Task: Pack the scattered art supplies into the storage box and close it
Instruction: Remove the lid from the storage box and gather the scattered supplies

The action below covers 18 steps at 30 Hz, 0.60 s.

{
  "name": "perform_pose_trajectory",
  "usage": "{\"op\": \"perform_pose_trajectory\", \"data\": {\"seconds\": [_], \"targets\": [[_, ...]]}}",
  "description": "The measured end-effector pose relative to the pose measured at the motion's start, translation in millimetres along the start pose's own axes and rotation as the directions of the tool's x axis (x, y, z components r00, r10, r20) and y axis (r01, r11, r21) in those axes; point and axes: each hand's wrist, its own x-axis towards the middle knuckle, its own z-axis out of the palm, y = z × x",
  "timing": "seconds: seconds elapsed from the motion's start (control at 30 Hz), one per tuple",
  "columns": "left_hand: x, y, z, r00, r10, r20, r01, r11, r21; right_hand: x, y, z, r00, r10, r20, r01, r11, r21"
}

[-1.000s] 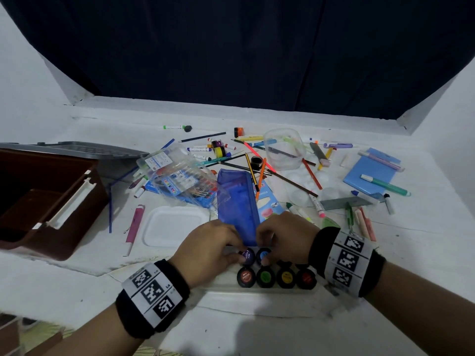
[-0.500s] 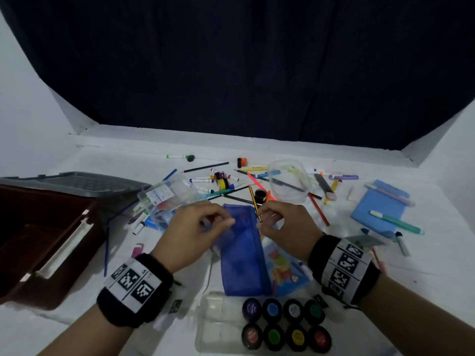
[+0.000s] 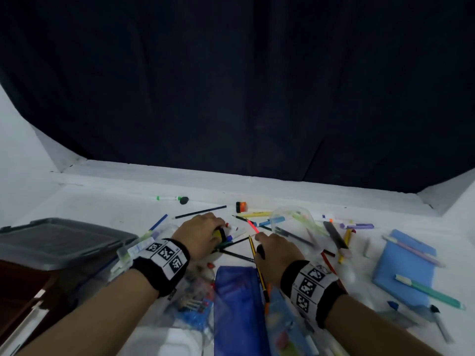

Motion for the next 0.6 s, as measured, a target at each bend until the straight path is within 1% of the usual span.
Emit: {"op": "perform_pose_trajectory", "data": {"seconds": [0.1,0.17,0.27,0.37,0.43,0.53,0.6], "targets": [[14.5,-1.7,2.5,0.997,-0.001,0.076,-0.008,0.994,0.107,12.6,0.7,2.8,0.998,0.014,0.057,-0.005,0.989,-0.15],[21.1,-2.0,2.7,0.993,0.0,0.115,-0.016,0.99,0.14,17.1,0.5,4.4,0.996,0.008,0.083,0.013,0.97,-0.241],[27.1,1.2,3.8,0.991,0.002,0.137,-0.019,0.992,0.125,18.4,1.4,4.9,0.997,-0.014,0.078,0.035,0.96,-0.277],[29.3,6.5,6.0,0.991,-0.008,0.131,-0.006,0.994,0.108,15.6,6.1,3.6,0.998,-0.026,0.063,0.039,0.977,-0.212],[29.5,8.9,6.5,0.993,-0.022,0.12,0.009,0.994,0.108,12.1,10.4,1.8,0.999,-0.032,0.019,0.035,0.99,-0.135],[27.4,11.5,5.1,0.995,-0.028,0.098,0.017,0.994,0.111,1.8,14.7,-5.2,0.997,-0.027,-0.074,0.03,0.999,0.04],[23.6,12.3,3.9,0.995,-0.027,0.095,0.017,0.995,0.103,-10.0,15.0,-12.5,0.992,-0.014,-0.126,0.035,0.986,0.164]]}}
